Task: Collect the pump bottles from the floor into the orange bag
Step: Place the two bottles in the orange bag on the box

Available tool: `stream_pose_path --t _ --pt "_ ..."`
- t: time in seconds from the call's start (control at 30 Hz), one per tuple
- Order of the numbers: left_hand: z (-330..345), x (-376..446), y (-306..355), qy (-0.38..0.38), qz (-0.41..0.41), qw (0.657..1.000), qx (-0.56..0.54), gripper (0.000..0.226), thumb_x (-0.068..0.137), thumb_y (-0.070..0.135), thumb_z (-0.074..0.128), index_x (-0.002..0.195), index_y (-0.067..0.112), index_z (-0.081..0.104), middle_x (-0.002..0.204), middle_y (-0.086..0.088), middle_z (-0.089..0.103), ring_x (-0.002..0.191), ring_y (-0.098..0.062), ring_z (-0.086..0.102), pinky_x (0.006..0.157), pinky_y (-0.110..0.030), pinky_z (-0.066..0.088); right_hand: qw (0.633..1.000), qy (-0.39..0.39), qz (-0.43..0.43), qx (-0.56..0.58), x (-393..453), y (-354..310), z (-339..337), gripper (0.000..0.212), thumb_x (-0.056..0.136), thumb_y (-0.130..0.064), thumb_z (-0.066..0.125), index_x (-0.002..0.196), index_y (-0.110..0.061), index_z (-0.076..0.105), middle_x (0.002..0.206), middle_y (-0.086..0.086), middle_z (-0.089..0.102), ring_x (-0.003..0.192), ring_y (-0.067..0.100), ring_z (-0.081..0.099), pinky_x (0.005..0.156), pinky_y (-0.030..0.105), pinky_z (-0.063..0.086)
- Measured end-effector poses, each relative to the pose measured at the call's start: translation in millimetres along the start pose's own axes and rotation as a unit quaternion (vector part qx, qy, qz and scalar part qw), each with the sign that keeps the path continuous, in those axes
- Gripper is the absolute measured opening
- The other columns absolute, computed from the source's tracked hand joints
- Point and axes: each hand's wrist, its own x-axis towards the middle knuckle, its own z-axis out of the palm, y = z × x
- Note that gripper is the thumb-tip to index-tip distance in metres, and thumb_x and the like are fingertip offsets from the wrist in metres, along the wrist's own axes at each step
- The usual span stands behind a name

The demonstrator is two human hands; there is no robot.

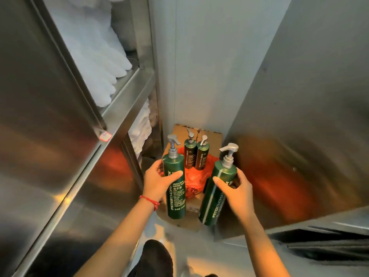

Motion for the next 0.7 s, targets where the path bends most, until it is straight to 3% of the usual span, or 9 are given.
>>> stream_pose_path --t 0.13,0.27,0.43,0.5,0.57,0.63,0.7 --pt "11.3 44.1 -14.5 -0.039 -0.01 0.999 0.014 0.053 0.057 0.004 0.081 0.105 0.014 0.059 0.092 0.012 0.062 0.08 0.008 0.058 0.063 -0.002 0.044 0.999 0.045 0.025 0.013 29.0 15.5 21.1 0.054 0.066 -0.015 0.08 0.114 -0.019 0.057 0.103 -0.01 0.065 0.091 -0.005 0.062 0.073 0.009 0.049" --pt "19.0 81.6 -32.9 -0.069 -0.036 0.997 0.01 0.064 0.058 0.0 0.08 0.116 0.007 0.054 0.104 -0.003 0.065 0.088 0.002 0.06 0.069 -0.005 0.047 0.998 0.06 0.036 -0.002 52.1 30.2 41.2 0.056 0.065 -0.014 0.08 0.114 -0.023 0.054 0.105 -0.014 0.063 0.094 -0.008 0.059 0.077 0.01 0.048" --pt "29.4 118.4 -53.5 -0.092 -0.072 0.993 0.013 0.065 0.057 0.0 0.08 0.115 0.014 0.053 0.106 -0.001 0.062 0.092 -0.001 0.057 0.068 -0.006 0.048 0.995 0.074 0.06 -0.028 79.0 48.7 58.7 0.061 0.065 -0.015 0.081 0.119 -0.019 0.053 0.103 -0.015 0.061 0.092 -0.01 0.058 0.078 0.008 0.046" --pt "33.7 129.3 -62.1 -0.107 -0.075 0.991 0.023 0.063 0.057 -0.002 0.08 0.107 0.023 0.053 0.105 0.002 0.061 0.094 -0.001 0.057 0.069 -0.006 0.048 0.994 0.075 0.07 -0.043 86.7 57.3 63.1 0.062 0.064 -0.017 0.081 0.119 -0.02 0.053 0.103 -0.014 0.061 0.093 -0.006 0.058 0.08 0.007 0.043" --pt "37.6 138.7 -69.9 -0.113 -0.074 0.99 0.033 0.063 0.056 -0.002 0.08 0.1 0.033 0.052 0.109 -0.002 0.06 0.098 -0.008 0.057 0.074 -0.007 0.048 0.993 0.076 0.077 -0.049 94.6 66.6 66.9 0.062 0.064 -0.018 0.082 0.119 -0.019 0.052 0.101 -0.018 0.058 0.092 -0.014 0.054 0.077 0.0 0.039" --pt "40.8 142.2 -78.2 -0.111 -0.075 0.99 0.034 0.063 0.054 0.004 0.082 0.098 0.038 0.053 0.114 -0.007 0.058 0.101 -0.012 0.058 0.076 -0.009 0.049 0.992 0.078 0.086 -0.058 101.2 76.0 69.7 0.062 0.064 -0.017 0.082 0.118 -0.015 0.051 0.098 -0.017 0.058 0.088 -0.018 0.051 0.073 -0.003 0.037" --pt "42.4 142.9 -85.1 -0.105 -0.07 0.991 0.043 0.064 0.048 0.021 0.082 0.099 0.045 0.053 0.112 0.001 0.06 0.101 -0.009 0.06 0.077 -0.012 0.05 0.99 0.078 0.091 -0.072 106.1 84.6 71.8 0.062 0.064 -0.018 0.082 0.118 -0.014 0.051 0.101 -0.01 0.06 0.091 -0.008 0.054 0.073 -0.002 0.037"
